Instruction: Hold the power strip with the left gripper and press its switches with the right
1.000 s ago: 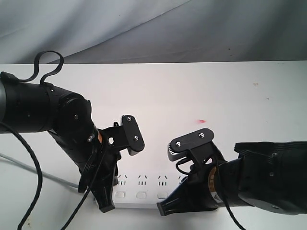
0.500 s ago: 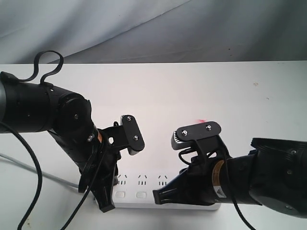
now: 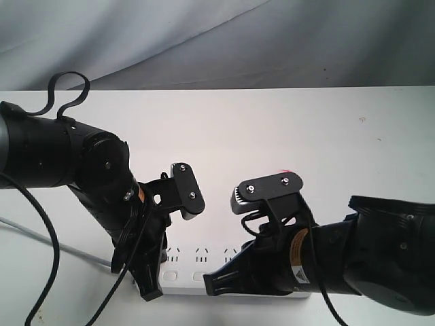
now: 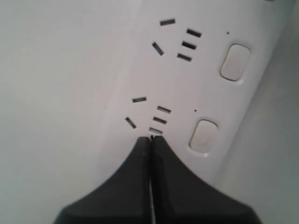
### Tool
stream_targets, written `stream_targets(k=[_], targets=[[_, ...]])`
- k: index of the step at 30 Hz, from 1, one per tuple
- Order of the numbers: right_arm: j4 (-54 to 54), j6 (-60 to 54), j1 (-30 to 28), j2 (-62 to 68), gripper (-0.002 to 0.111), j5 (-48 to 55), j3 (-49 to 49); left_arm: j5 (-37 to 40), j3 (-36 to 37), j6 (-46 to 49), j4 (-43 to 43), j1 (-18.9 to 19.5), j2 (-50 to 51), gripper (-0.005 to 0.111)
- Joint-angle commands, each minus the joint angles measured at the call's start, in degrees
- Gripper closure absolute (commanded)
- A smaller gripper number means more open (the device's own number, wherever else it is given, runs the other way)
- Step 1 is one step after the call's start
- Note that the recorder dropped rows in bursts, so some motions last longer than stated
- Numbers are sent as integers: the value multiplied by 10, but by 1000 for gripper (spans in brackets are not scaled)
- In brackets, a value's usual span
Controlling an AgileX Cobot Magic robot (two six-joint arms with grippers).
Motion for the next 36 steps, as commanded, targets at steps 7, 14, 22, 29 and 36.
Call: stream_targets(k=[7,14,22,29,36], targets=[[17,-19,8,25,108,-27,-3,1,2,-7,2,-2,10,107],[17,-13,8,70,108,-52,-3,1,2,-8,2,-2,10,107],[17,-13,10,102,108,-54,-3,1,2,-10,2,-2,10,107],[17,-16,11,121,108,-37,-3,1,2,-10,2,-2,10,107],[4,-16,10,58,108,-2,-3,1,2,-10,2,-2,10,107]])
